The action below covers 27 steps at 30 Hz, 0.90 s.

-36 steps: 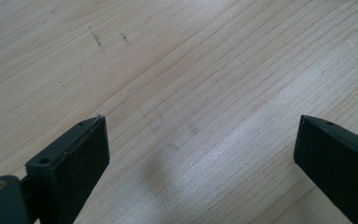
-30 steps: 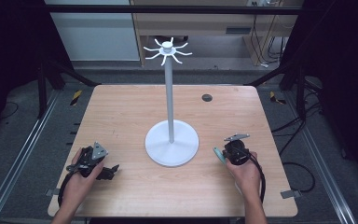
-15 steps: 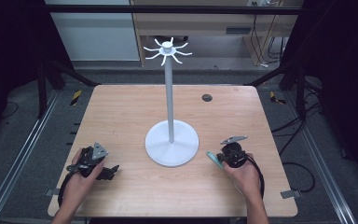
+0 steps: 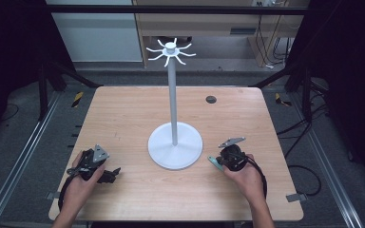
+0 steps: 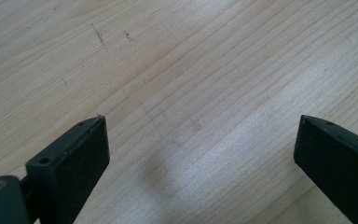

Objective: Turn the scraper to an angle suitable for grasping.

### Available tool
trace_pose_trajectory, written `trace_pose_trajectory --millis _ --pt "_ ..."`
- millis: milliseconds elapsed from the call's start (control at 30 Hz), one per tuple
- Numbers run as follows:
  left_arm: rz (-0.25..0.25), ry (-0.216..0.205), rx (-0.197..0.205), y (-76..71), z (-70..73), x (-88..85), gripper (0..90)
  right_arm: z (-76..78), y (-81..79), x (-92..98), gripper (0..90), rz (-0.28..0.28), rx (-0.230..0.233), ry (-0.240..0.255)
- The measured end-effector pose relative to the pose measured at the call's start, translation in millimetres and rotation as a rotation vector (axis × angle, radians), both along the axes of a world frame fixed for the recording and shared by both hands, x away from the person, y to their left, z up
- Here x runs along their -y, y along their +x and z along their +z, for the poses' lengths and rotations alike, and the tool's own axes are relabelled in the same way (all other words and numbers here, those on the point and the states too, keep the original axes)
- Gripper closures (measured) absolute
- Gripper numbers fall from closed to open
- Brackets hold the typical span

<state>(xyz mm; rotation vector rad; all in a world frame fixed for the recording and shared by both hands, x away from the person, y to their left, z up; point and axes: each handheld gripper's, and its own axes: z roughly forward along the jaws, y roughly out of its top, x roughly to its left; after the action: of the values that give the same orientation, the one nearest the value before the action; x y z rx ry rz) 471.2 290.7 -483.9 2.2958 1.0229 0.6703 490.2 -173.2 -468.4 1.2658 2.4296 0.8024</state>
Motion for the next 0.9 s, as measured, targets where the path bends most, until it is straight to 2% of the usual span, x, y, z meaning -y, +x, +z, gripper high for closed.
trace_pose_trajectory --millis 133,300,333,500,700,733,900 --pt "0.0 0.001 -0.001 -0.2 -0.1 0.3 3.0 3.6 1.2 -4.3 88.2 0.013 -0.016 -0.025" --pt "0.0 0.0 0.0 -0.4 0.0 0.6 3.0 7.7 3.9 -10.9 81.2 0.028 -0.045 -0.088" --pt "0.0 0.0 0.0 -0.4 0.0 0.6 3.0 7.7 3.9 -10.9 81.2 0.028 -0.045 -0.088" --pt "0.0 -0.002 0.001 -0.4 0.0 0.6 3.0 13.8 10.1 -18.7 73.5 0.068 -0.082 -0.139" --pt "0.0 -0.008 0.005 -0.5 1.1 -0.1 3.0 15.9 16.4 -20.7 67.2 0.058 -0.119 -0.148" --pt "0.001 -0.009 0.006 -0.5 0.9 0.0 3.0 15.1 18.4 -20.9 65.5 0.055 -0.138 -0.151" --pt "0.001 -0.008 0.006 -0.3 0.8 0.4 3.0 13.3 23.5 -20.7 62.7 0.078 -0.173 -0.174"
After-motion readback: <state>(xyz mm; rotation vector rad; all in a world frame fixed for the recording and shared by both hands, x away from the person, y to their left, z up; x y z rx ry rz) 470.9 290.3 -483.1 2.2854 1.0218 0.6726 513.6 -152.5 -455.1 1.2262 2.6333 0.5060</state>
